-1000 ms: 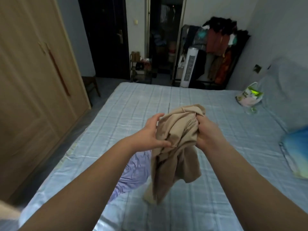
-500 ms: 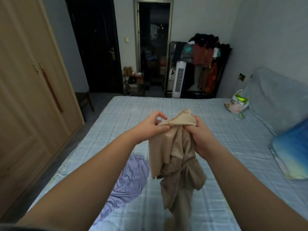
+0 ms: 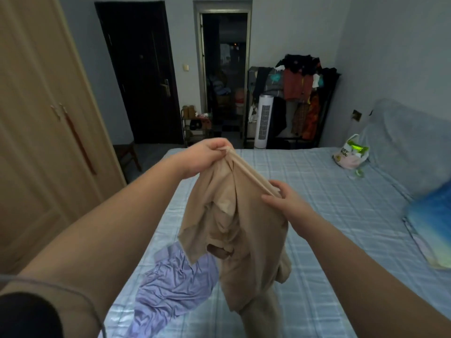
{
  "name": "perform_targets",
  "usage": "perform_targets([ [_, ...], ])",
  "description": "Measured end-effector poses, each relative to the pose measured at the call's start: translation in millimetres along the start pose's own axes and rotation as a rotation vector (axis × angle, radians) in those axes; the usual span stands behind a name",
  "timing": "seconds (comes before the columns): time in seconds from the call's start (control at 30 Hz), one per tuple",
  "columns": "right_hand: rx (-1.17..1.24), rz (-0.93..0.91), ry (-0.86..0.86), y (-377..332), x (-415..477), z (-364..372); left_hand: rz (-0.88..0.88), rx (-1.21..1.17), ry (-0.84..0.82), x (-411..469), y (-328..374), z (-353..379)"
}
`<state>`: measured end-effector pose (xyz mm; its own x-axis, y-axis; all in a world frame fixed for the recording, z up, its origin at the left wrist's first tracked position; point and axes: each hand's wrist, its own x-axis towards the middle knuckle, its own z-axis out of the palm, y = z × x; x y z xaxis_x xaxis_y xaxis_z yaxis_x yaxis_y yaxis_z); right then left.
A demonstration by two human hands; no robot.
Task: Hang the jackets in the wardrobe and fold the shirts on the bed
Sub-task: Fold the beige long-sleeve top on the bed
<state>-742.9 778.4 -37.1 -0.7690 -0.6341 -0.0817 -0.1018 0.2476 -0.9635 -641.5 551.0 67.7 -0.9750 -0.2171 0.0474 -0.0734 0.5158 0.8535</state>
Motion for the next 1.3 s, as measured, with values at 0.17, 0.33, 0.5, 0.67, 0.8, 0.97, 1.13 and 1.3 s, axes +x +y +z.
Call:
perform_targets([
  [0.17,-0.19,-0.01,-0.004,-4,13,-4,-0.097,-0.25,0.037,4,24,-20],
  [0.33,-0.447,-0.128,0.092,-7,22,4,-0.109,-0.281,-0.009,-2,37,-20],
  [0.5,-0.339,-0.487,0.367,-32,1,31,-0.113,-0.416,0.161,2,40,-14],
  [0.67,-0.424,-0.467,0.085,-12,-7,59,-0.128,-0.501,0.25,3,38,-14],
  [0.8,-0.431,-0.089,-0.038,20,4,75,-0.143,-0.464,0.259,-3,37,-12],
  [0.97,0.327,0.41,-0.247,43,6,100,-0.169,-0.368,0.283,-10,22,-8],
  [1.13,0.613,0.4,-0.147,50,7,123,-0.223,-0.236,0.346,-29,-14,-15],
  [1.3,0.654,0.373,-0.111,36,6,126,-0.335,0.161,0.499,-60,-69,-42],
])
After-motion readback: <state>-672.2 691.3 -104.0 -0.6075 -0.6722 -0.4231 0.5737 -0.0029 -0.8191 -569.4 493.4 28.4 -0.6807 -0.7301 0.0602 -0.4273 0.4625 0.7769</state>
